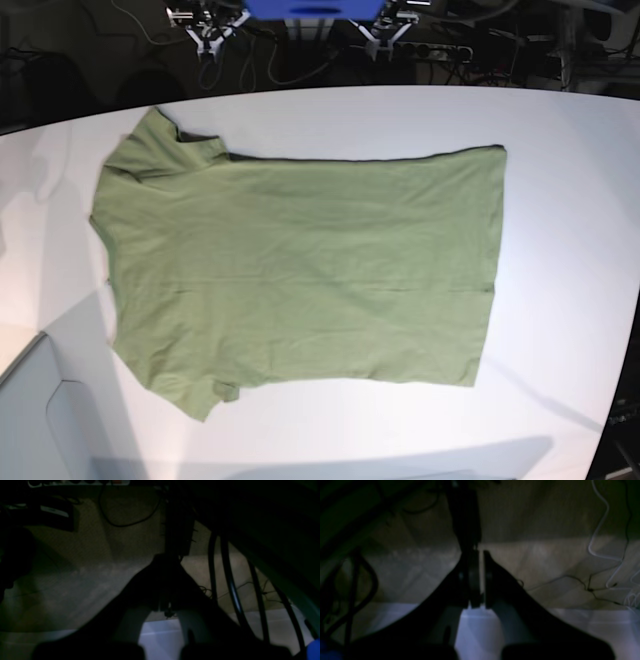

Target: Fold the T-shirt properly

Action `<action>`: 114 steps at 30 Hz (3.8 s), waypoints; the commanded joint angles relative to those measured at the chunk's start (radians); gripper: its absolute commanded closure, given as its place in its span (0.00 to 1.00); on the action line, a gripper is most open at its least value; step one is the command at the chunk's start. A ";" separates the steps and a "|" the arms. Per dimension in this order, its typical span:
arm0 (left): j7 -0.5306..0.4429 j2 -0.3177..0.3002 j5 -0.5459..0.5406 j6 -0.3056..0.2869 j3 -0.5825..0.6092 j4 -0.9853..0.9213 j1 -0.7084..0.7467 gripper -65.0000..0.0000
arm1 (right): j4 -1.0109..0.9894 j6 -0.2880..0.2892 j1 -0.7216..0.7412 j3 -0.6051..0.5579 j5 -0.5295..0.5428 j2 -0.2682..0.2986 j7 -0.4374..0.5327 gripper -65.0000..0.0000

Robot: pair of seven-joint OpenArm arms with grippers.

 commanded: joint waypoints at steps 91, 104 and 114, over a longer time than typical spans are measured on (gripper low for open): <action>0.298 -0.043 -0.317 -0.007 -0.496 1.482 0.336 0.62 | 1.642 0.018 -0.462 -0.007 -0.053 0.193 -0.522 0.49; 0.301 -0.041 -0.317 -0.009 -0.492 1.478 0.333 0.89 | 1.642 0.018 -0.464 -0.007 -0.053 0.193 -0.522 0.49; 0.298 -0.040 -0.317 -0.009 -0.450 1.446 0.336 1.00 | 1.642 0.018 -0.470 -0.007 -0.053 0.193 -0.522 0.49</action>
